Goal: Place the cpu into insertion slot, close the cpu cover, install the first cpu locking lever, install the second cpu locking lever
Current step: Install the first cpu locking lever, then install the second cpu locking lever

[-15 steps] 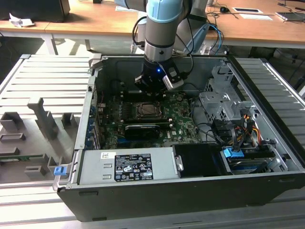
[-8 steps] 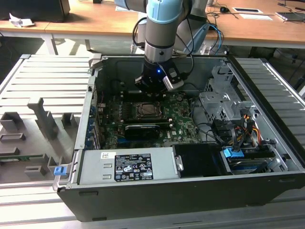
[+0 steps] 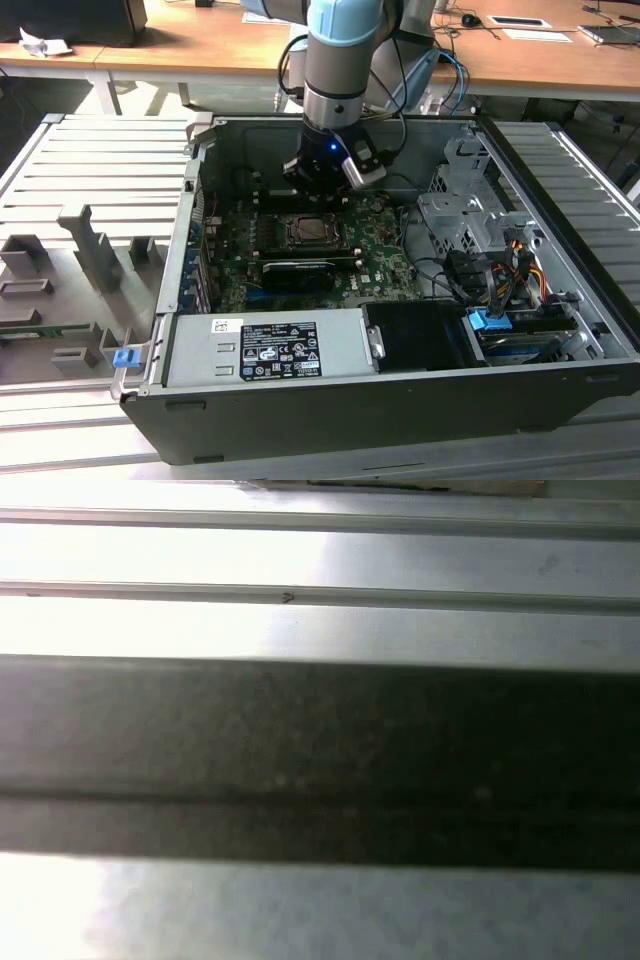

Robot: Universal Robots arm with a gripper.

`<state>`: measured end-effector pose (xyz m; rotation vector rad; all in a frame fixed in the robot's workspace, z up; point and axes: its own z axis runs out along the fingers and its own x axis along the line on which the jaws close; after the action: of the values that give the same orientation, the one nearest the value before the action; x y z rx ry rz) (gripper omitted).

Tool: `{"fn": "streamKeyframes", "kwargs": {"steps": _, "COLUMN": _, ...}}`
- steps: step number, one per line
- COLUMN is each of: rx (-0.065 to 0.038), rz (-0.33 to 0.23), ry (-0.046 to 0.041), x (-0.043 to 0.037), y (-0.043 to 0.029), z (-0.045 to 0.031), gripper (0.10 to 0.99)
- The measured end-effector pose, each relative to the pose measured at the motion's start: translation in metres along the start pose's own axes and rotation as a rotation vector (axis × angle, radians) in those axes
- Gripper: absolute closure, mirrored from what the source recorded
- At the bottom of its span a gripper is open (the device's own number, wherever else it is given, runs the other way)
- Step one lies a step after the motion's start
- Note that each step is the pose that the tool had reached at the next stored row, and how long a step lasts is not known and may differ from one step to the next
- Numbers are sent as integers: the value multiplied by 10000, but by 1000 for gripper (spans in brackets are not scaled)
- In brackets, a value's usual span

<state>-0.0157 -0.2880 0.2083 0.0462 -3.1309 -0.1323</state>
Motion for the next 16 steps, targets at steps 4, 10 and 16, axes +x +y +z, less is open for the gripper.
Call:
{"fn": "streamKeyframes", "kwargs": {"steps": 4, "rx": 0, "rz": 0, "ry": 1, "x": 1, "y": -8, "z": -6, "gripper": 980}}
{"fn": "streamKeyframes", "kwargs": {"steps": 10, "rx": 0, "rz": -1, "ry": 1, "x": 1, "y": -33, "z": -8, "gripper": 980}}
{"fn": "streamKeyframes", "kwargs": {"steps": 16, "rx": 0, "rz": -1, "ry": 1, "x": 2, "y": -67, "z": -11, "gripper": 980}}
